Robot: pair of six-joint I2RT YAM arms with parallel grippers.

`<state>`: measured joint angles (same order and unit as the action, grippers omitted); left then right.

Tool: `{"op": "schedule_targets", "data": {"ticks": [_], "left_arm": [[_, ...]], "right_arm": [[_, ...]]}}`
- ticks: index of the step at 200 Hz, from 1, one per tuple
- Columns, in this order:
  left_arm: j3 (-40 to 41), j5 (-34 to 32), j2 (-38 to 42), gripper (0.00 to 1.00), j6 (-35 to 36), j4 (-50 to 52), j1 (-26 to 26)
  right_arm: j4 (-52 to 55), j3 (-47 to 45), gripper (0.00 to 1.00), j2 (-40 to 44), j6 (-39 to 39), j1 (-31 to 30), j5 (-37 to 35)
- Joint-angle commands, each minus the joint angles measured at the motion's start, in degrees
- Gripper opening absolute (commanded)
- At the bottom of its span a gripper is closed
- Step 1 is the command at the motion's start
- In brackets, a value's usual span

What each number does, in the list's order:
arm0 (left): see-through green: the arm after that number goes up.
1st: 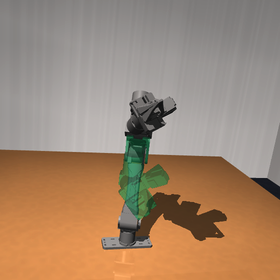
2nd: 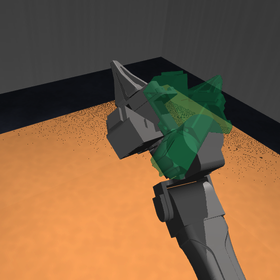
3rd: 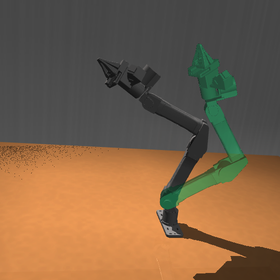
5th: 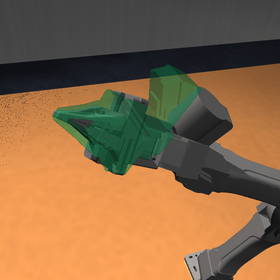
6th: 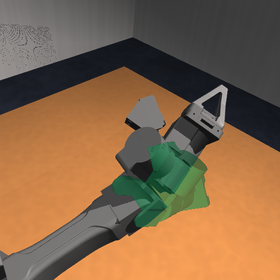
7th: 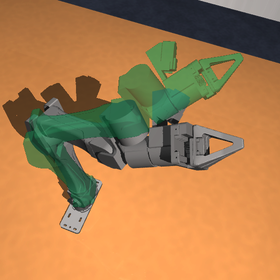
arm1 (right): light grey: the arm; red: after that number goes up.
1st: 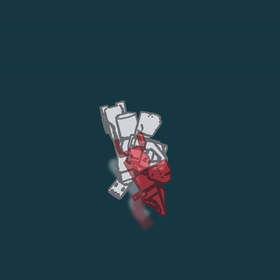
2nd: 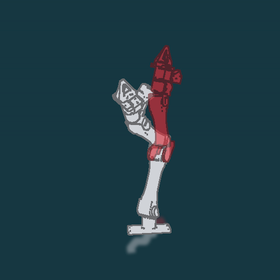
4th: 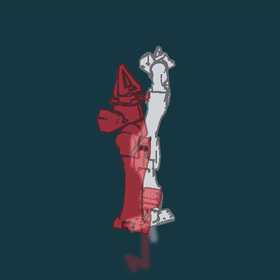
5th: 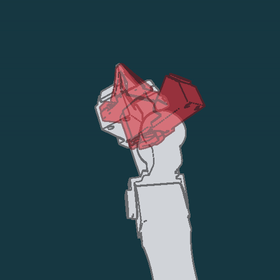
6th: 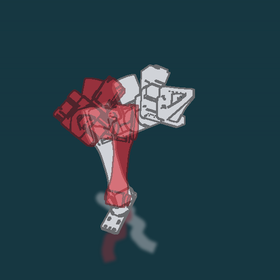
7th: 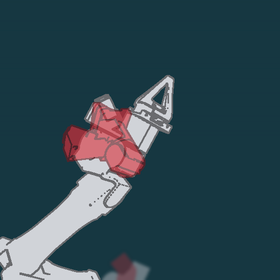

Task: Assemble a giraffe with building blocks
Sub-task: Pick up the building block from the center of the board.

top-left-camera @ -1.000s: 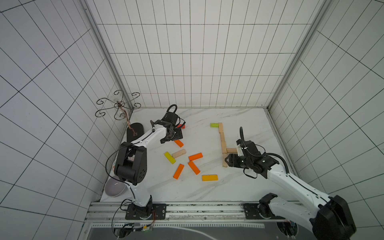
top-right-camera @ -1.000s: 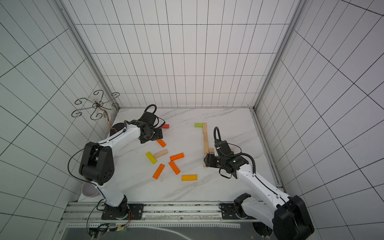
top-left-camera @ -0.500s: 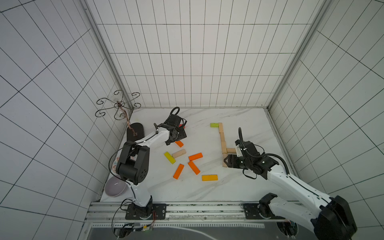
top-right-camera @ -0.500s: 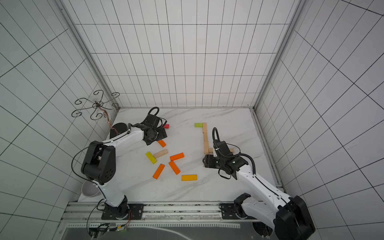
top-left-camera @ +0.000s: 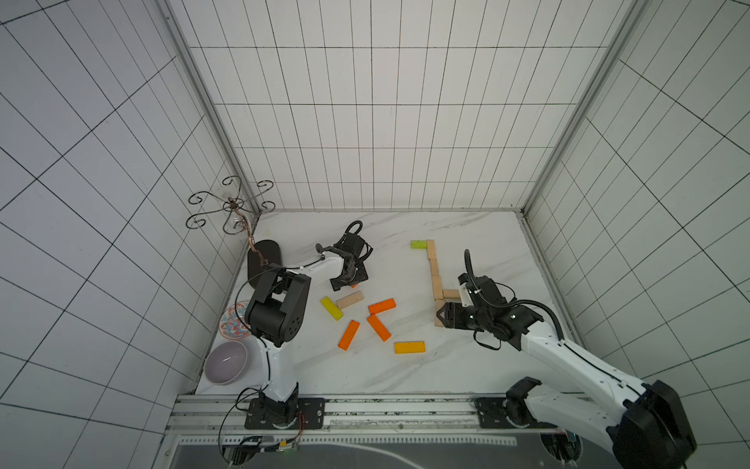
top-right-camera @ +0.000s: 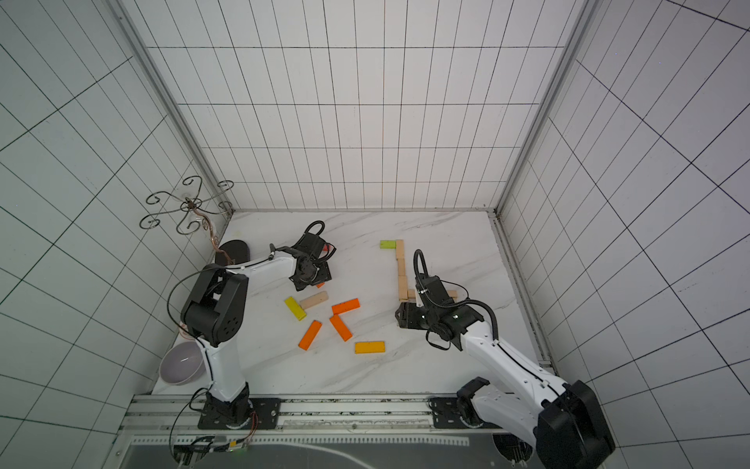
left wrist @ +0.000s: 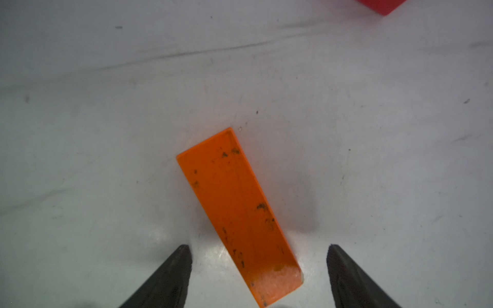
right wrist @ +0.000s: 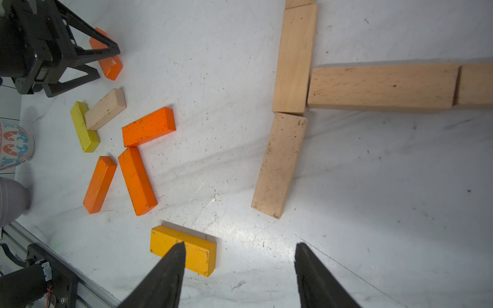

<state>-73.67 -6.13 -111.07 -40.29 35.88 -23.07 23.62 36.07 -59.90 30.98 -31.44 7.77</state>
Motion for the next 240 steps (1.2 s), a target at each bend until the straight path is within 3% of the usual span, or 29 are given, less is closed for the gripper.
{"op": "schedule_targets", "data": {"ticks": [1, 51, 87, 149, 178, 240], "left_arm": [[-1.7, -3.4, -1.3, 0.74, -0.6, 0.5, -0.2], [-4.2, -7.1, -3.9, 0.42, 2.6, 3.4, -0.1], [-4.8, -5.2, -5.4, 0.32, 6.1, 4.3, 0.2], [-7.1, 0.8, -5.3, 0.28, 20.5, 6.6, -0.8], [-13.6, 1.6, -9.3, 0.24, 25.9, 11.1, -1.3], [-27.6, 3.2, -17.8, 0.22, 30.2, 16.9, -0.7]], "right_arm": [[0.7, 2.2, 0.66, 0.1, -0.4, -0.5, -0.5], [0.2, 1.8, 0.66, -0.4, -0.8, -0.5, -0.4], [-0.2, 1.8, 0.66, -0.5, -0.9, -0.5, -0.7], [-0.9, 2.0, 0.66, -2.1, -0.7, -0.5, -0.4], [-1.6, 2.5, 0.66, -3.3, -0.7, -0.5, -0.1], [-1.6, 3.5, 0.66, -4.5, -1.1, -0.5, -0.4]]}}
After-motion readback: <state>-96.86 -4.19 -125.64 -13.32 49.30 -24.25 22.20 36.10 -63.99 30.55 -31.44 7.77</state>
